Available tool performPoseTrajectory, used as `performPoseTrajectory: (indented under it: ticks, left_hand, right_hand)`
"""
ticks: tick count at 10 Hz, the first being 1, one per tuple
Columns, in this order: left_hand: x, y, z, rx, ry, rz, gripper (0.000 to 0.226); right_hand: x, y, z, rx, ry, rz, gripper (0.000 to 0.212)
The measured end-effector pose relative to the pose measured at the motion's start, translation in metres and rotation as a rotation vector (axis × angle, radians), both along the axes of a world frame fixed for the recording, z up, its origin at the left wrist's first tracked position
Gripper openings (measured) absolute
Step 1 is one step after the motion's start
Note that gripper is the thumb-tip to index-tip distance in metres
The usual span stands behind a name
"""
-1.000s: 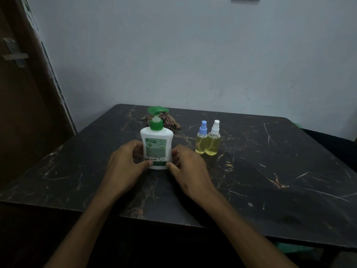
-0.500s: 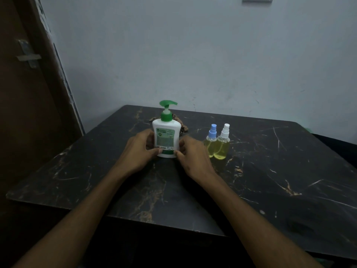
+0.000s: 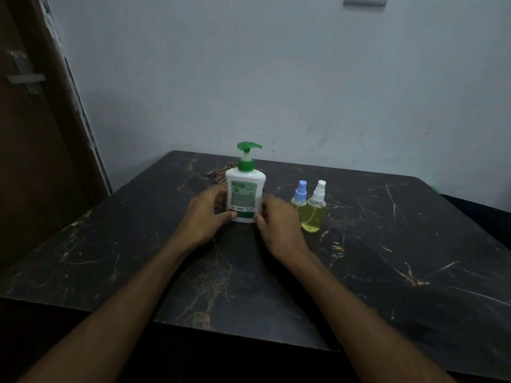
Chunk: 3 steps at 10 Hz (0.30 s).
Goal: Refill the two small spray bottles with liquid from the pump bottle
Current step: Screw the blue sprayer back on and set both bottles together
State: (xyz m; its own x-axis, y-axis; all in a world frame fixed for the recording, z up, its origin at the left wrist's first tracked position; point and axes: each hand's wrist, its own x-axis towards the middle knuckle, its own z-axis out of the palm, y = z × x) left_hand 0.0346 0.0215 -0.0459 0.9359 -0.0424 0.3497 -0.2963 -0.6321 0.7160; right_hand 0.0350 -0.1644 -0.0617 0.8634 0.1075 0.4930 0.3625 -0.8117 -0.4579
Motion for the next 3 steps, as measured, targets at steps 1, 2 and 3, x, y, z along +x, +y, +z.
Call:
performPoseTrajectory:
  ticks: [1,2,3]
  left_hand:
    - [-0.003,0.0,0.002,0.007,-0.013,0.0,0.037]
    - [-0.002,0.002,0.001,0.012,-0.005,-0.001,0.036]
    - [-0.015,0.005,0.008,0.024,-0.017,0.005,0.039]
  right_hand:
    - [-0.006,0.001,0.004,-0.013,0.008,-0.018,0.022]
    - [-0.019,0.001,0.01,-0.074,0.027,-0.028,0.025]
    - [-0.057,-0.005,0.02,-0.102,0.017,0.013,0.036]
